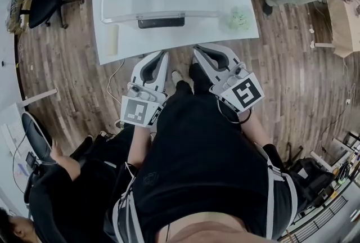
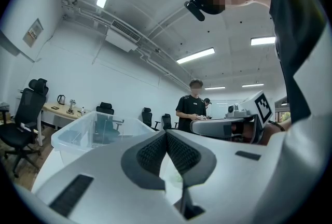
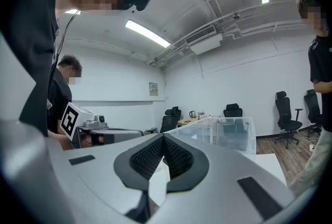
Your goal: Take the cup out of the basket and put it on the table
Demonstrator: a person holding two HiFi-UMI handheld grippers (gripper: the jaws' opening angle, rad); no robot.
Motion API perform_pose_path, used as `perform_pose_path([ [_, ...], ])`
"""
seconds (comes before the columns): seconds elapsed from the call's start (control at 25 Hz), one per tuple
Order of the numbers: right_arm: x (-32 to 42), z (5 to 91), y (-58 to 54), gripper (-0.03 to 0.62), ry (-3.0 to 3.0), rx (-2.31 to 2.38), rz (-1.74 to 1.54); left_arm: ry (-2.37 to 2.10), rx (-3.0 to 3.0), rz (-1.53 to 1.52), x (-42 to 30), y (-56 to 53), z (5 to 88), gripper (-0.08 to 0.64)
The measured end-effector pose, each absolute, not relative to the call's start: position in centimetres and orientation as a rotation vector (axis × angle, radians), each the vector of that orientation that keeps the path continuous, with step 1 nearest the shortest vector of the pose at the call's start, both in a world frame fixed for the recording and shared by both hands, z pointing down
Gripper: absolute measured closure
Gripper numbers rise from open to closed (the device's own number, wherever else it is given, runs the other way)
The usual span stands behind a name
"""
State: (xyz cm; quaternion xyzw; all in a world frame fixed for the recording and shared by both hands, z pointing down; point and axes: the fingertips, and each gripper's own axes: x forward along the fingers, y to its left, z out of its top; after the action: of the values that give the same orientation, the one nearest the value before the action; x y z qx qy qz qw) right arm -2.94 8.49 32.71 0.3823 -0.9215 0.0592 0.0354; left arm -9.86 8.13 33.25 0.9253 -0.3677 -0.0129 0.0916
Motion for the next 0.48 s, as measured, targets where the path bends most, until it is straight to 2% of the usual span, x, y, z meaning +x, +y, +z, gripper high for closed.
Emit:
perform_pose_path([
  [0.48, -2.7, 32.8, 3.8, 0.577, -2.868, 1.141, 0.177, -1.12, 2.734, -0.021, -9.1, 4.2, 33.6, 0.541],
])
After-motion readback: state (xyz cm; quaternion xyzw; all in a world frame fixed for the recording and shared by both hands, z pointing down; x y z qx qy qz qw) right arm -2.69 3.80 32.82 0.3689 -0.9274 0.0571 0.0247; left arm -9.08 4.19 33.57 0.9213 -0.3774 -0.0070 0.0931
